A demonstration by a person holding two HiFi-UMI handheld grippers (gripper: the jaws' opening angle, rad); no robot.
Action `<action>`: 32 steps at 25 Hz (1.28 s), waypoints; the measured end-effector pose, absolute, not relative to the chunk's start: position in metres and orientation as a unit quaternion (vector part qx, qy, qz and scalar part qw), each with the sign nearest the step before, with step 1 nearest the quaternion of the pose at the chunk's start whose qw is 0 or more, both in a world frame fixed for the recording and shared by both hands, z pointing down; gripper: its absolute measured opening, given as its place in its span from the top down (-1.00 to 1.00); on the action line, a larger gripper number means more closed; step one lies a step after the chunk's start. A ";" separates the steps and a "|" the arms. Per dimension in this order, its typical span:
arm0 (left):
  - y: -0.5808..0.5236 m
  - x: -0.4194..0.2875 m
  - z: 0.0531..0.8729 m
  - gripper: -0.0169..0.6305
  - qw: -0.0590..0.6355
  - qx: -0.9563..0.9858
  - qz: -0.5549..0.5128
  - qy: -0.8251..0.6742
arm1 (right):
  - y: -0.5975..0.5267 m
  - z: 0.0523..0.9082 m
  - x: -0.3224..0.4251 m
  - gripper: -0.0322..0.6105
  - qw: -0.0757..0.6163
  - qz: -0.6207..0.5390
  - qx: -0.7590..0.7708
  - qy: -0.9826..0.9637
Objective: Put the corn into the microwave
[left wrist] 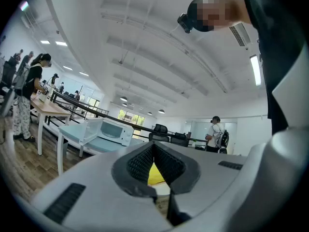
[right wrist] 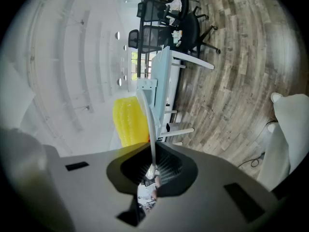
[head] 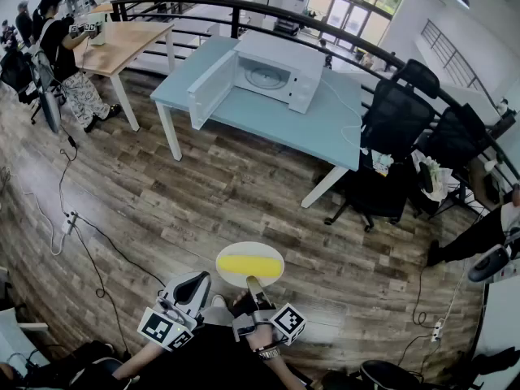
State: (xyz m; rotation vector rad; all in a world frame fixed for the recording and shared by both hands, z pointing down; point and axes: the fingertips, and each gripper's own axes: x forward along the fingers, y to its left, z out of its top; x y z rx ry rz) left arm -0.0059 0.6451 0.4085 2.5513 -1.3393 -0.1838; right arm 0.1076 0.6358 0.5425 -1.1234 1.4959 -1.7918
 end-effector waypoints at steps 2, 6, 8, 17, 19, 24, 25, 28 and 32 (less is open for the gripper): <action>0.653 -0.007 0.407 0.94 0.122 0.874 -0.062 -0.467 | 0.640 0.535 0.104 0.83 0.278 -0.662 -0.405 0.566; 0.661 -0.004 0.403 0.94 0.122 0.873 -0.067 -0.467 | 0.650 0.532 0.103 0.83 0.263 -0.661 -0.412 0.570; 0.666 0.002 0.401 0.94 0.121 0.876 -0.068 -0.462 | 0.656 0.534 0.104 0.83 0.258 -0.665 -0.414 0.565; 0.677 0.033 0.400 0.94 0.139 0.888 -0.078 -0.431 | 0.675 0.533 0.120 0.83 0.247 -0.663 -0.421 0.568; 0.678 0.038 0.399 0.94 0.135 0.892 -0.077 -0.424 | 0.676 0.535 0.123 0.83 0.252 -0.662 -0.424 0.564; 0.680 0.034 0.399 0.94 0.131 0.895 -0.078 -0.420 | 0.673 0.534 0.123 0.83 0.273 -0.655 -0.420 0.566; 0.680 0.032 0.399 0.94 0.129 0.895 -0.078 -0.420 | 0.672 0.534 0.121 0.83 0.279 -0.654 -0.416 0.567; 0.679 0.024 0.397 0.94 0.124 0.894 -0.080 -0.423 | 0.671 0.536 0.116 0.83 0.289 -0.653 -0.416 0.563; 0.678 0.008 0.395 0.94 0.116 0.891 -0.082 -0.432 | 0.672 0.535 0.103 0.83 0.285 -0.657 -0.422 0.556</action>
